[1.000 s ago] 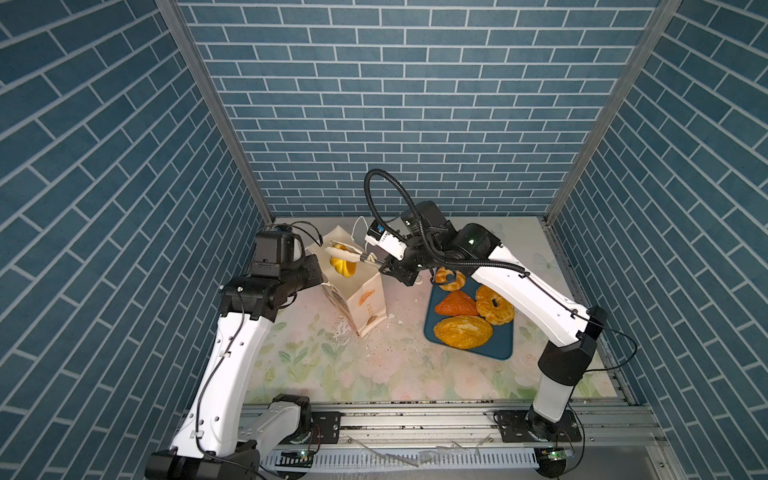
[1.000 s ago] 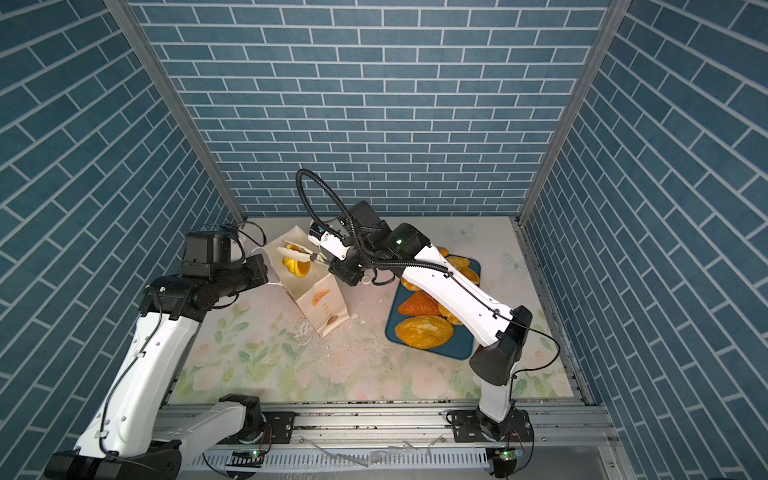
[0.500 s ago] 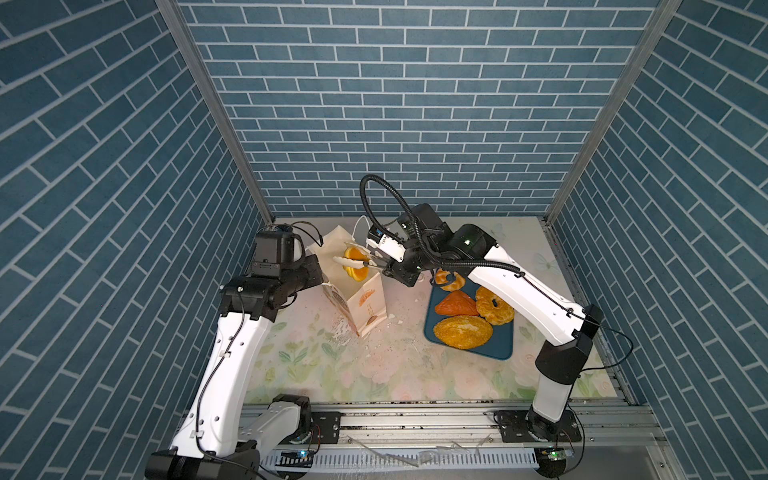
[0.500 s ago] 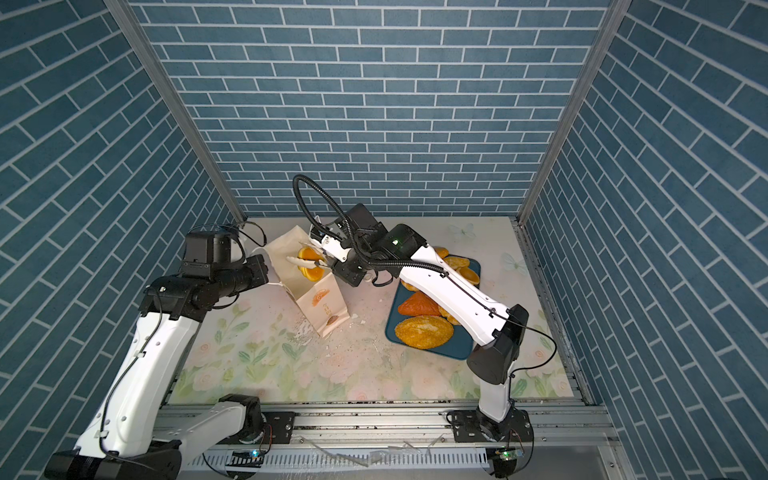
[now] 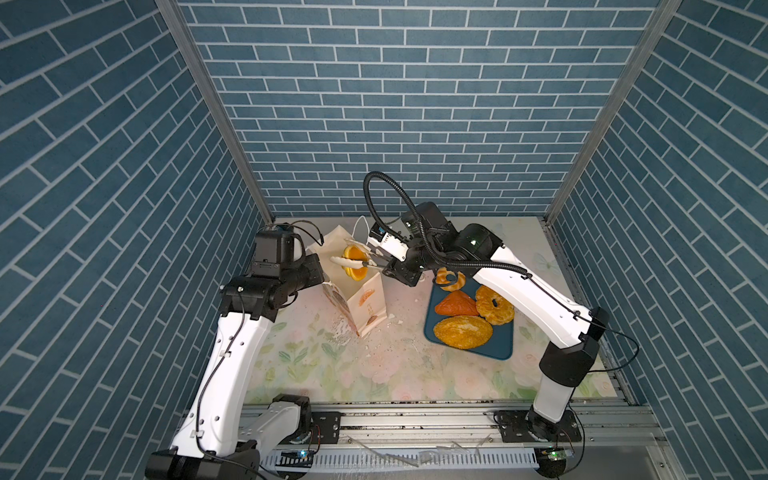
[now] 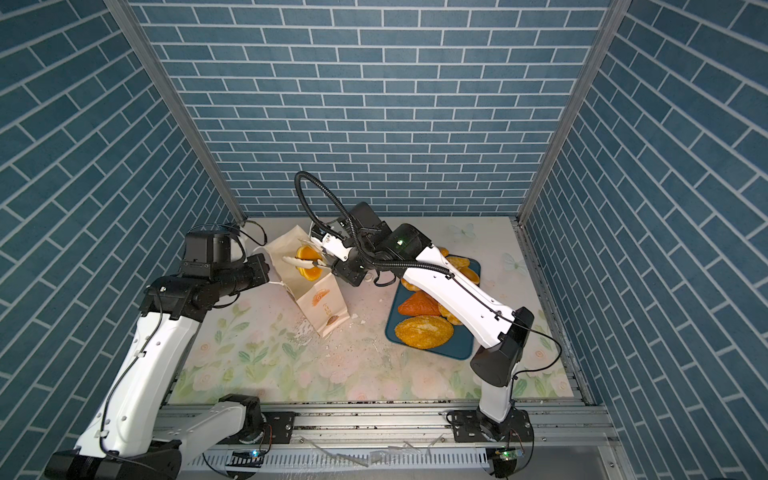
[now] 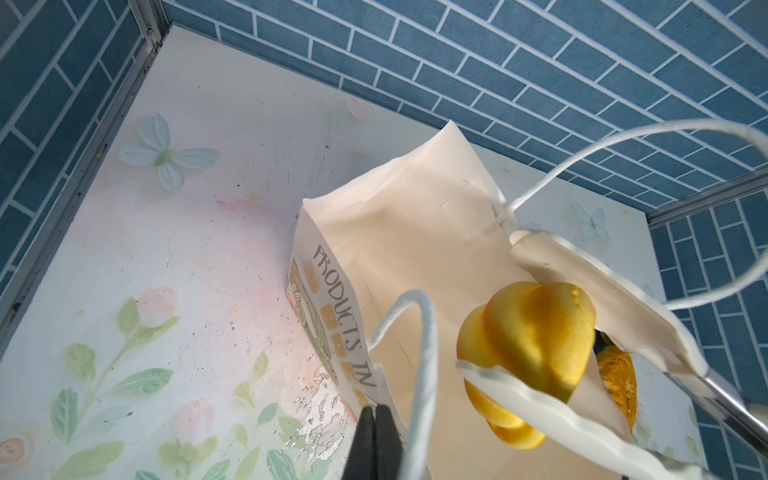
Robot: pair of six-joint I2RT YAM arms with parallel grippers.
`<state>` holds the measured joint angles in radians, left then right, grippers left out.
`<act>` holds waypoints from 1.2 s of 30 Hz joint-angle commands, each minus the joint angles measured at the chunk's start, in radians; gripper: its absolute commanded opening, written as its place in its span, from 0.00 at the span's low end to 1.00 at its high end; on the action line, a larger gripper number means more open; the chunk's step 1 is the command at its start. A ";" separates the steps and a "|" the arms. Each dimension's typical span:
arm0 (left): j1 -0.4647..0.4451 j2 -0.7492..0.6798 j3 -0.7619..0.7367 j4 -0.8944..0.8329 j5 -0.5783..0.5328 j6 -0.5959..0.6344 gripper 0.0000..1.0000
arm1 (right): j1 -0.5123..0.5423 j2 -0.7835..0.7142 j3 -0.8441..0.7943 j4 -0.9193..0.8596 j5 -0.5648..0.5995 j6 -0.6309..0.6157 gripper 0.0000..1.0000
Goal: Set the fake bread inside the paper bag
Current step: 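Lower the bun into the bag opening and open the tongs, then withdraw the empty tongs with the right gripper back over the tray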
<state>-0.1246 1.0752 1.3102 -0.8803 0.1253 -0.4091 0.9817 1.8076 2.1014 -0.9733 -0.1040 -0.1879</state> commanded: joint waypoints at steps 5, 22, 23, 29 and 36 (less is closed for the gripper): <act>0.003 -0.008 -0.011 0.002 0.008 0.010 0.00 | 0.006 -0.086 0.029 0.072 -0.026 0.008 0.44; 0.003 -0.014 -0.015 0.012 0.011 0.013 0.00 | -0.025 -0.188 0.037 0.114 0.096 0.014 0.41; 0.003 -0.015 -0.014 0.011 0.013 0.013 0.00 | -0.036 -0.197 0.033 0.113 0.104 0.020 0.41; 0.003 -0.009 -0.015 0.013 0.037 0.025 0.00 | -0.140 -0.272 -0.046 0.099 0.189 0.096 0.41; -0.001 -0.003 -0.020 0.036 0.096 0.021 0.00 | -0.247 -0.329 -0.143 0.091 0.276 0.173 0.41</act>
<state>-0.1246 1.0725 1.3060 -0.8566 0.1864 -0.4000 0.7601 1.4937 1.9747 -0.8997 0.1192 -0.0742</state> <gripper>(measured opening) 0.049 0.414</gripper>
